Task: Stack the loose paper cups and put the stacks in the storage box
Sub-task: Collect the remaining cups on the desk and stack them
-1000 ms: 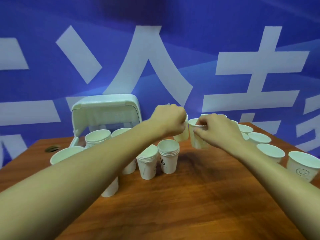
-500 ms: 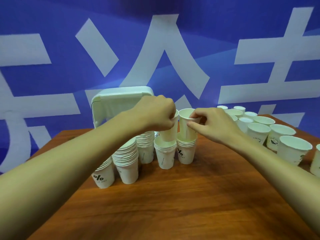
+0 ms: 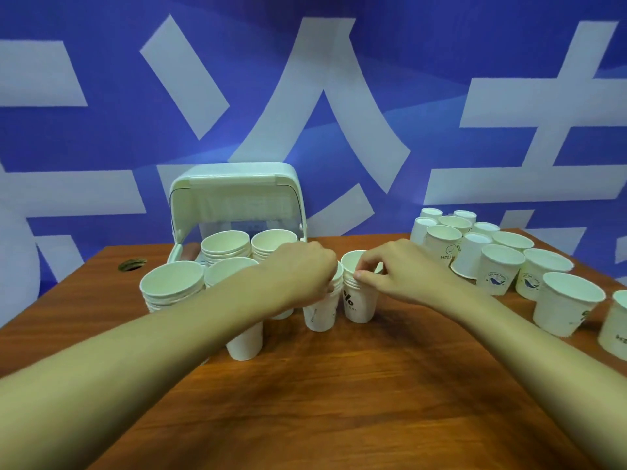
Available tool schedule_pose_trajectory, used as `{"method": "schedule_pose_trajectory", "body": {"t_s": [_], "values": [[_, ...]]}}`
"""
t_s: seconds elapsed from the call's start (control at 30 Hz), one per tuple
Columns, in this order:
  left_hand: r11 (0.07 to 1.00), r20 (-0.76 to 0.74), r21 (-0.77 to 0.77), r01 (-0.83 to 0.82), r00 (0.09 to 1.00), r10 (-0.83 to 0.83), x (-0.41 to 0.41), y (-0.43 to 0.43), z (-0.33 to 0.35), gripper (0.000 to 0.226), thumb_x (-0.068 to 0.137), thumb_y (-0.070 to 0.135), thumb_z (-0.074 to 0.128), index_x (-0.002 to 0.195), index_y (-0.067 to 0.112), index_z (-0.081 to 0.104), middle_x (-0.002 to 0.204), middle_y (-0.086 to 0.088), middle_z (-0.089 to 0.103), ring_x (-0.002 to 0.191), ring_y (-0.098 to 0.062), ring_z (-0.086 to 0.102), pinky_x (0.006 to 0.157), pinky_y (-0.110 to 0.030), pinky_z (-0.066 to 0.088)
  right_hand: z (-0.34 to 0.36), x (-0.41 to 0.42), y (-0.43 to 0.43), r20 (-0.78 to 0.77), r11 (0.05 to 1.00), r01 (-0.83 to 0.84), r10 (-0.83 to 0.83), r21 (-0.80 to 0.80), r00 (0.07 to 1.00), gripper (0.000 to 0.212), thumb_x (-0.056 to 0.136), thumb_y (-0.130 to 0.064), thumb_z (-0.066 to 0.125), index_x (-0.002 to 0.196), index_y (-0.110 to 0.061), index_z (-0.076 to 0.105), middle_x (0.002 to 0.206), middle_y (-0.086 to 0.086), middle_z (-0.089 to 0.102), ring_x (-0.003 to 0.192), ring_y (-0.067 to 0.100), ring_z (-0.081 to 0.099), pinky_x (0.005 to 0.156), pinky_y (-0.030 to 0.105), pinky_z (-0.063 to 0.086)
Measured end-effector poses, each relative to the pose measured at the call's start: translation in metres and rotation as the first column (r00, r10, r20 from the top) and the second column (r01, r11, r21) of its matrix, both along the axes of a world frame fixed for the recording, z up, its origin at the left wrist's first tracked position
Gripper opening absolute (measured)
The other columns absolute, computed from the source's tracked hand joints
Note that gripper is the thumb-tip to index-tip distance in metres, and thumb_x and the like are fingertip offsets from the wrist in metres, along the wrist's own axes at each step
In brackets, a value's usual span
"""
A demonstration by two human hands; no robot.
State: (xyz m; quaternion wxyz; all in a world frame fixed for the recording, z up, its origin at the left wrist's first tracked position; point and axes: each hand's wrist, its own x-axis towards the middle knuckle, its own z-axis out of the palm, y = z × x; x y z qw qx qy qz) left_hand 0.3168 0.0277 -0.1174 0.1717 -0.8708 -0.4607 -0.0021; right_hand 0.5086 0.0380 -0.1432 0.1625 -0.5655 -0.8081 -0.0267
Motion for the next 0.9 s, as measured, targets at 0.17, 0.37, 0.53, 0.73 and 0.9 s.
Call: {"method": "schedule_pose_trajectory", "body": {"t_s": [0.17, 0.37, 0.53, 0.73, 0.9], "values": [[0.999, 0.002, -0.034, 0.0, 1.0, 0.0, 0.0, -0.001, -0.008, 0.022, 0.092, 0.016, 0.057, 0.111, 0.015, 0.069, 0.105, -0.011, 0.068, 0.092, -0.027, 0.066, 0.072, -0.032, 0.051, -0.008, -0.001, 0.004, -0.011, 1.0, 0.0, 0.0, -0.015, 1.0, 0.024, 0.093, -0.05, 0.054, 0.097, -0.037, 0.074, 0.092, -0.014, 0.074, 0.086, 0.01, 0.067, 0.075, 0.038, 0.057], [0.995, 0.001, -0.1, -0.001, 1.0, 0.001, -0.003, -0.001, -0.006, 0.023, 0.092, 0.013, 0.057, 0.112, 0.017, 0.068, 0.106, -0.011, 0.067, 0.091, -0.025, 0.065, 0.068, -0.028, 0.047, -0.007, 0.004, 0.002, 0.005, 0.998, -0.01, 0.011, -0.063, 1.0, 0.026, 0.094, -0.052, 0.052, 0.1, -0.037, 0.073, 0.092, -0.013, 0.074, 0.087, 0.011, 0.067, 0.076, 0.039, 0.056], [0.996, 0.029, -0.087, 0.027, 0.999, -0.025, -0.013, -0.002, -0.004, 0.018, 0.095, 0.028, 0.058, 0.105, 0.021, 0.071, 0.094, -0.003, 0.069, 0.072, -0.015, 0.052, 0.06, -0.023, 0.038, -0.003, 0.01, -0.013, 0.063, 0.997, -0.033, 0.037, -0.07, 0.997, 0.027, 0.094, -0.052, 0.052, 0.101, -0.035, 0.073, 0.095, -0.012, 0.074, 0.088, 0.011, 0.067, 0.076, 0.037, 0.056], [0.997, -0.026, -0.069, 0.018, 0.999, -0.02, -0.015, -0.004, 0.001, 0.036, 0.089, 0.054, 0.055, 0.105, 0.026, 0.069, 0.098, 0.003, 0.069, 0.084, -0.015, 0.062, 0.063, -0.024, 0.043, -0.002, 0.015, -0.024, -0.006, 0.997, -0.056, 0.056, -0.056, 0.998, 0.03, 0.092, -0.057, 0.052, 0.103, -0.036, 0.072, 0.1, -0.016, 0.073, 0.088, 0.006, 0.065, 0.075, 0.034, 0.053], [0.995, 0.007, 0.082, 0.062, 0.998, -0.063, 0.025, -0.001, 0.04, 0.038, 0.085, 0.063, 0.05, 0.09, 0.029, 0.065, 0.09, 0.008, 0.068, 0.086, -0.017, 0.064, 0.067, -0.03, 0.051, 0.022, 0.047, -0.031, -0.126, 0.993, 0.043, -0.029, 0.113, 0.992, 0.026, 0.092, -0.054, 0.054, 0.101, -0.037, 0.072, 0.101, -0.021, 0.071, 0.076, -0.002, 0.055, 0.069, 0.026, 0.045]]}}
